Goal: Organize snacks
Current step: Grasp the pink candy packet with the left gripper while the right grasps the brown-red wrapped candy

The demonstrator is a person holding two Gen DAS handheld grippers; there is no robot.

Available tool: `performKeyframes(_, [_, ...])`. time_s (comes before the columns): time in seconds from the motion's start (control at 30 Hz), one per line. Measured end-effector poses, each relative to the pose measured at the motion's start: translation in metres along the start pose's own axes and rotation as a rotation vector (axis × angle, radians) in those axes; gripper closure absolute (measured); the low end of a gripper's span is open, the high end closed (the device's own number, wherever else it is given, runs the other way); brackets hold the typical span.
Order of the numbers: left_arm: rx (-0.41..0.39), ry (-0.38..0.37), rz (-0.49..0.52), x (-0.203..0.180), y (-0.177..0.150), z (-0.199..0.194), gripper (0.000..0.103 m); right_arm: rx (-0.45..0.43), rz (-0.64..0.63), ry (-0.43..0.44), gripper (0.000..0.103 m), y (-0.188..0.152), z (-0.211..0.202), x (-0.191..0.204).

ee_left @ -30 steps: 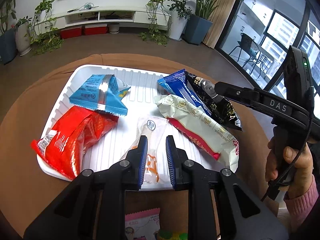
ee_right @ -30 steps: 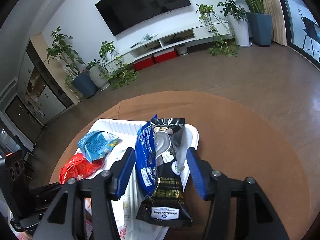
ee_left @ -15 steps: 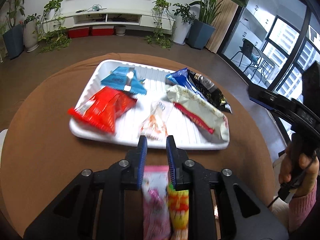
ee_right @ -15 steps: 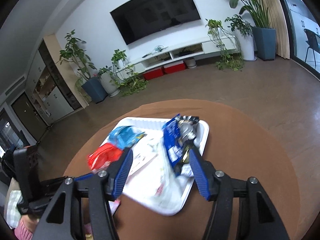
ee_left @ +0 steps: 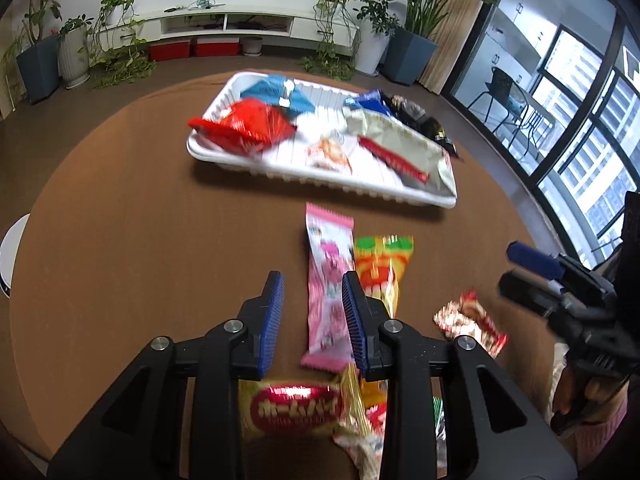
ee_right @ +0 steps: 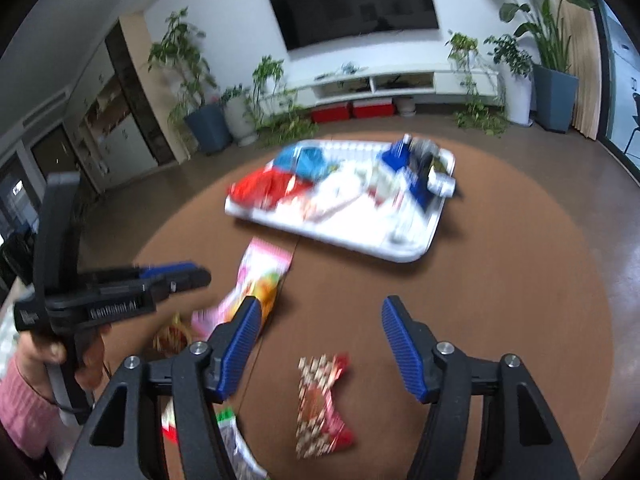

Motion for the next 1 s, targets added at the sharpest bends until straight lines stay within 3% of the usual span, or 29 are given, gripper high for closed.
performKeyframes(0.23, [0.036,-0.005,0.033,-0.014,-0.016,0.003,0.075,0.063,-0.036,-0.025,0.037,-0.035,0.004,0.008])
performKeyframes(0.6, [0.083,-0.004,0.053,-0.017,-0.017,0.024,0.075,0.129,-0.100,-0.064,0.037,-0.057,0.014,0.013])
performKeyframes(0.7, [0.085,-0.004,0.058,-0.019,-0.015,0.031,0.070,0.147,-0.122,-0.073,0.037,-0.061,0.017,0.014])
performKeyframes(0.8, [0.085,-0.007,0.054,-0.018,-0.014,0.035,0.059,0.159,-0.136,-0.082,0.037,-0.065,0.019,0.014])
performKeyframes(1.0, [0.083,0.006,0.080,-0.016,-0.015,0.041,0.059,0.167,-0.195,-0.112,0.039,-0.067,0.018,0.018])
Point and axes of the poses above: each gripper's, at about its wrist camera, not at the fingertips, and z roughly the way its jaws point, x to its left, y to its top, the point moved 7 cm from there along z, roughly the way its jaws point, and after that the axes turned 8 degrees about -x, right-handed, at the moved point
